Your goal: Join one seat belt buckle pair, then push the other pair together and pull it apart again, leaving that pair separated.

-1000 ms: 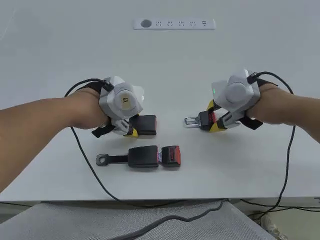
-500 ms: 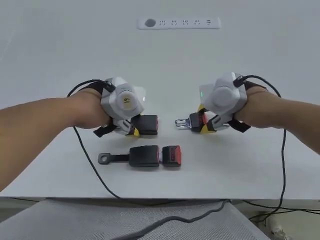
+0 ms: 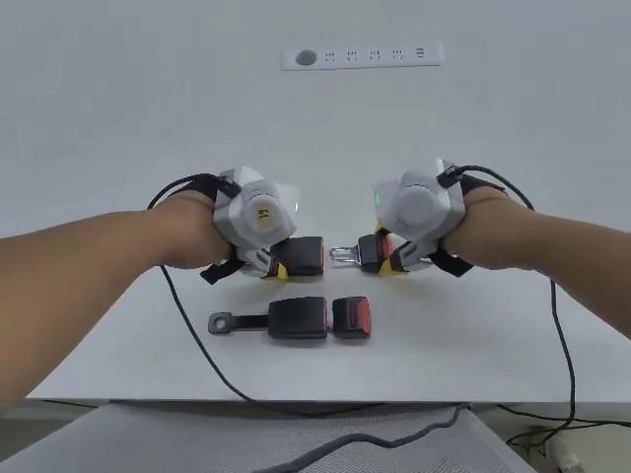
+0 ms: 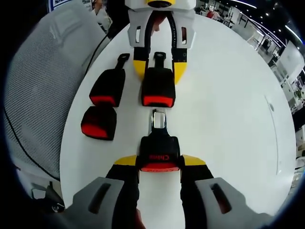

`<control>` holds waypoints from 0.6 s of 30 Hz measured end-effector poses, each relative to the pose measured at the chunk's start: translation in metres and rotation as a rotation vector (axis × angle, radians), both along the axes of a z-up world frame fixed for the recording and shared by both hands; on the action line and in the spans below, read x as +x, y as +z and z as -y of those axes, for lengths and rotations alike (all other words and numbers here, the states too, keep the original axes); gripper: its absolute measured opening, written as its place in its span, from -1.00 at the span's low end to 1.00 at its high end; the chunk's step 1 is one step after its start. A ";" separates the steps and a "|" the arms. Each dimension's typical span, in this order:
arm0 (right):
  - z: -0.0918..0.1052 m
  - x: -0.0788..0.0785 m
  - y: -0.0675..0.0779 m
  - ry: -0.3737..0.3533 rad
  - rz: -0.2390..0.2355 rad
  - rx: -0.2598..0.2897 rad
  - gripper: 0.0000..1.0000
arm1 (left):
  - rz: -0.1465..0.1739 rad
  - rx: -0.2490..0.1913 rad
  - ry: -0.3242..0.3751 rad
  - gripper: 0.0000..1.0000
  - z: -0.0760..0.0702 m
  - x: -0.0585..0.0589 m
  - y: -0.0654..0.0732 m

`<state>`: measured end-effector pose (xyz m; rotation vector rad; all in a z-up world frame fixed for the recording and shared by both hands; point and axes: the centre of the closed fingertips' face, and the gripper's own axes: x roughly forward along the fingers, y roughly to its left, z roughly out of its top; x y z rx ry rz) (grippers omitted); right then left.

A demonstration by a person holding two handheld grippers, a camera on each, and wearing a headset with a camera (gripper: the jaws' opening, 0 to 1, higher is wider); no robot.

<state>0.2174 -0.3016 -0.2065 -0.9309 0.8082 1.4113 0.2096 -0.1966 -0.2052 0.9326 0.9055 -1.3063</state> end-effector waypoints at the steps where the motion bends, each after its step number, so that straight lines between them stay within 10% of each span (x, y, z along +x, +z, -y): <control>1: -0.001 0.000 -0.001 0.003 0.001 -0.003 -0.37 | -0.001 0.003 -0.002 -0.34 0.000 0.000 0.000; 18: -0.007 -0.002 -0.003 -0.007 0.005 -0.012 -0.37 | 0.006 0.017 0.009 -0.35 -0.003 0.003 -0.005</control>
